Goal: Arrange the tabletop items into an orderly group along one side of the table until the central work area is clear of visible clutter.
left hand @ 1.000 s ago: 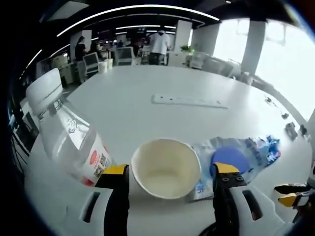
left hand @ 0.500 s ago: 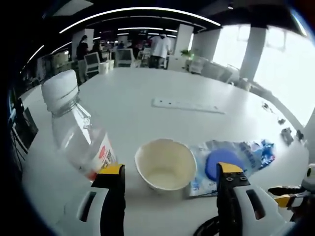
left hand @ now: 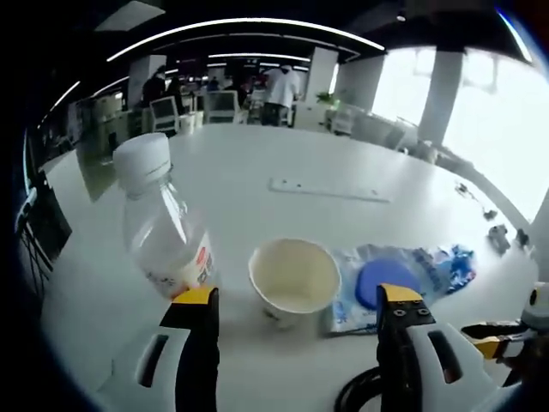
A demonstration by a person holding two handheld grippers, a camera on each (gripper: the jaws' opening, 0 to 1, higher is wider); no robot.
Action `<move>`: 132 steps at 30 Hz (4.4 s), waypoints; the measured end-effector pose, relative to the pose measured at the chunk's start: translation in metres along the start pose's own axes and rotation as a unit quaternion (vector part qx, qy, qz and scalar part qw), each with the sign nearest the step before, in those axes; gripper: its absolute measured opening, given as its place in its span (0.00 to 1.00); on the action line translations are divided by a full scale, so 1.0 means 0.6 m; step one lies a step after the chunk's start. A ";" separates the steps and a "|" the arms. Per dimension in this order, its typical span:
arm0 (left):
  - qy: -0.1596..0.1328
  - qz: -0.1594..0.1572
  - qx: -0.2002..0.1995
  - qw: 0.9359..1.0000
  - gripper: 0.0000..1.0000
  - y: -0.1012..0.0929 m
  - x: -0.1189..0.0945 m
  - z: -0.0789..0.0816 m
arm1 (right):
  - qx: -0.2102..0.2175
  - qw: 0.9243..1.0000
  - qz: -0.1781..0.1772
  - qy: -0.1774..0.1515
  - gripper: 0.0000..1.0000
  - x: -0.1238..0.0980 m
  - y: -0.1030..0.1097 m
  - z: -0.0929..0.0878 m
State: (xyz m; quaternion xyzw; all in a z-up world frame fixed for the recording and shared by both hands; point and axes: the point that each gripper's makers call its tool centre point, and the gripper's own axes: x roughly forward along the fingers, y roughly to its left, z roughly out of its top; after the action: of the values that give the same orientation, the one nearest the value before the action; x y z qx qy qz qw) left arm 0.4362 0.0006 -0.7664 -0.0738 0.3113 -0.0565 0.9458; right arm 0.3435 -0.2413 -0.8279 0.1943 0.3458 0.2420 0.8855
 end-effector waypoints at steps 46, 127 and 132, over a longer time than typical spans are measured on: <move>0.070 -0.023 0.001 0.997 0.68 -0.019 -0.093 -0.177 | -0.090 0.991 0.079 0.052 0.46 0.040 0.116 -0.033; 0.068 -0.044 -0.134 0.988 0.00 -0.115 -0.118 -0.180 | -0.050 0.994 0.077 0.063 0.00 0.031 0.142 -0.003; 0.064 -0.056 -0.117 0.990 0.00 -0.142 -0.120 -0.170 | -0.039 0.995 0.072 0.053 0.00 0.013 0.126 0.005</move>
State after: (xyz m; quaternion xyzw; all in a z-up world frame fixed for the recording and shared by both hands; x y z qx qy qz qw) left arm 0.3125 -0.0825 -0.7909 -0.1975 0.3707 -0.0771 0.9042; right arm 0.3282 -0.1762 -0.7911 0.1706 0.3672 0.3283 0.8534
